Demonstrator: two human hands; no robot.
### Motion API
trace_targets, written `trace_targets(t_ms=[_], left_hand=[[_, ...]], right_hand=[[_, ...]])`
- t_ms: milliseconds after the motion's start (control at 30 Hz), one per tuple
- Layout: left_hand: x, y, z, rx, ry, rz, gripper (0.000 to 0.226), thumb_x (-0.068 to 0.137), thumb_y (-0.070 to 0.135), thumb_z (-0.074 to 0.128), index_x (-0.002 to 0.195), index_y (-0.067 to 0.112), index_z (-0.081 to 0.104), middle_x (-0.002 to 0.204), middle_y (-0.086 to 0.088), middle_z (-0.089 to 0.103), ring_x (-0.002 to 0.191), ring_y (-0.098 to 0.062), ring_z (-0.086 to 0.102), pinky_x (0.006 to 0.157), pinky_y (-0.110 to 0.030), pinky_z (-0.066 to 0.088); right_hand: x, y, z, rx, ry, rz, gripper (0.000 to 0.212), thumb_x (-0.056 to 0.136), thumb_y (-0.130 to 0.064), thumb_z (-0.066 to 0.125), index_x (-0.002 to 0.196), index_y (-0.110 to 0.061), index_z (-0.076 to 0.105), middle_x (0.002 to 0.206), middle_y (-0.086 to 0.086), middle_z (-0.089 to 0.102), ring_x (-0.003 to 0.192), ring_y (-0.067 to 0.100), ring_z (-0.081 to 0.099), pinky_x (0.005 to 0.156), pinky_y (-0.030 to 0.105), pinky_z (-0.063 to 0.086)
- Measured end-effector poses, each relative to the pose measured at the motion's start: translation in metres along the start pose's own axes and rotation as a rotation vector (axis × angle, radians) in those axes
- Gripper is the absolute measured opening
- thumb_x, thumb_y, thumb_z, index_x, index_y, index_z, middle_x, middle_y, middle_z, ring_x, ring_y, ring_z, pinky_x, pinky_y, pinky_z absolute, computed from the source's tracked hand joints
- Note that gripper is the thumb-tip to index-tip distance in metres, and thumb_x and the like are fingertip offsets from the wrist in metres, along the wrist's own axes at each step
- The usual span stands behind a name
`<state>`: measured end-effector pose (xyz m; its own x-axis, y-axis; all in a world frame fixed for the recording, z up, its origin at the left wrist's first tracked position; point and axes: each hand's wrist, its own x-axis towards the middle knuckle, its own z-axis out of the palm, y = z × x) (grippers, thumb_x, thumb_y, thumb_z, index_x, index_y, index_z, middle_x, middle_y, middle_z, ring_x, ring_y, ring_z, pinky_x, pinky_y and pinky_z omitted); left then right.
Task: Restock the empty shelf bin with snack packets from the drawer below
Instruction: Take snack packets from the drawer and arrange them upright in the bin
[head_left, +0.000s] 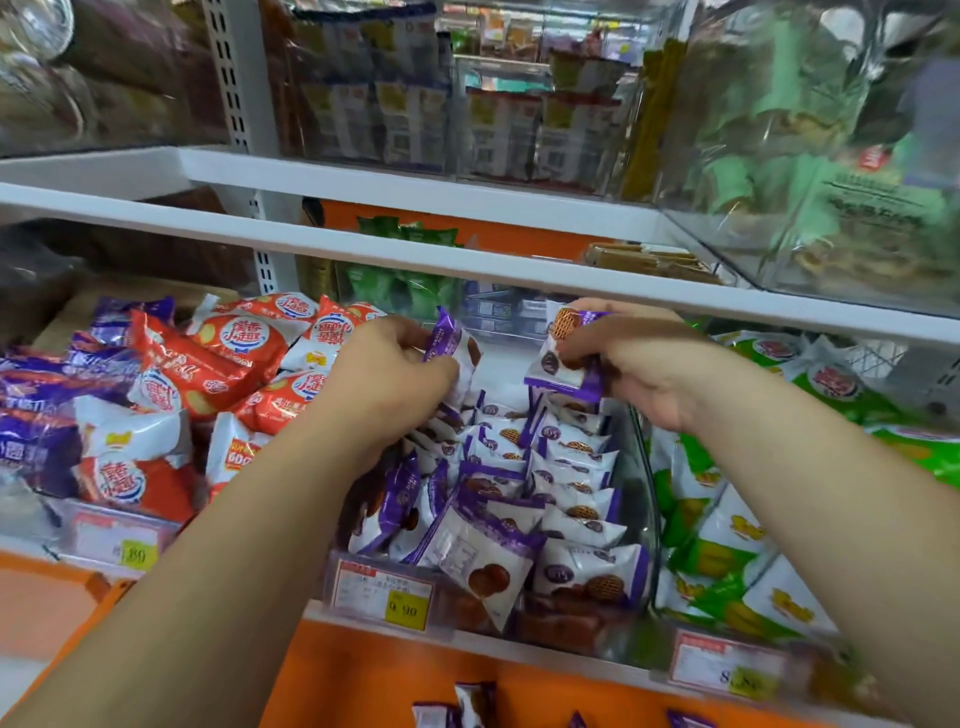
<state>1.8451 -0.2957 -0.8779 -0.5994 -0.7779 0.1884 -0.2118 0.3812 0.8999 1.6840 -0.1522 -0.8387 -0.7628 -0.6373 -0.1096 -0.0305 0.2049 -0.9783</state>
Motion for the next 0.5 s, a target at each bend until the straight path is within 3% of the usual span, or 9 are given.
trace_targets(t_ms=[67,133,233,333,400,500], left_hand=[[-0.001,0.002,0.001,-0.043,-0.035,0.000,0.012,0.091,0.019,0.069,0.102,0.025,0.067,0.067,0.005,0.064,0.048,-0.001,0.057,0.044,-0.011,0.043],[-0.001,0.002,0.003,-0.054,-0.049,0.003,0.011,0.091,0.018,0.070,0.087,0.027,0.066,0.066,0.008,0.066,0.047,0.002,0.056,0.047,-0.011,0.045],[-0.002,0.003,0.008,-0.046,-0.072,0.009,0.014,0.091,0.020,0.072,0.104,0.021,0.069,0.082,0.004,0.070,0.068,-0.007,0.064,0.059,-0.018,0.050],[-0.006,0.006,0.015,-0.048,-0.092,0.002,0.034,0.091,0.022,0.073,0.123,0.014,0.066,0.094,0.000,0.071,0.084,-0.014,0.069,0.066,-0.022,0.053],[-0.008,0.007,0.020,-0.070,-0.096,-0.011,0.036,0.089,0.025,0.076,0.123,0.014,0.066,0.097,-0.003,0.070,0.089,-0.020,0.071,0.076,-0.034,0.061],[-0.012,0.008,0.025,-0.196,-0.154,-0.086,0.041,0.077,0.028,0.084,0.112,0.019,0.065,0.097,-0.007,0.070,0.092,-0.028,0.074,0.080,-0.048,0.063]], right_hand=[[-0.003,-0.003,0.000,-0.042,-0.030,0.008,0.026,0.083,0.000,0.070,0.108,-0.004,0.074,0.089,0.012,0.071,0.073,0.021,0.065,0.058,0.029,0.056],[-0.004,-0.005,0.001,-0.061,-0.036,0.001,0.011,0.084,-0.001,0.071,0.093,-0.007,0.072,0.086,0.012,0.070,0.068,0.019,0.064,0.053,0.028,0.053],[-0.006,-0.002,0.003,-0.039,-0.011,-0.042,0.019,0.083,0.007,0.071,0.078,-0.010,0.063,0.085,0.016,0.069,0.073,0.026,0.069,0.058,0.033,0.058],[-0.010,0.005,0.009,0.014,-0.026,-0.050,0.023,0.080,0.012,0.072,0.093,-0.005,0.063,0.098,0.021,0.071,0.090,0.033,0.075,0.070,0.041,0.064],[-0.013,0.008,0.012,0.031,-0.033,-0.034,0.031,0.081,0.012,0.072,0.108,-0.001,0.065,0.106,0.024,0.071,0.095,0.035,0.074,0.070,0.039,0.064],[-0.012,0.011,0.013,0.028,-0.019,-0.043,0.030,0.079,0.009,0.076,0.106,-0.003,0.070,0.103,0.021,0.075,0.092,0.031,0.076,0.077,0.043,0.065]])
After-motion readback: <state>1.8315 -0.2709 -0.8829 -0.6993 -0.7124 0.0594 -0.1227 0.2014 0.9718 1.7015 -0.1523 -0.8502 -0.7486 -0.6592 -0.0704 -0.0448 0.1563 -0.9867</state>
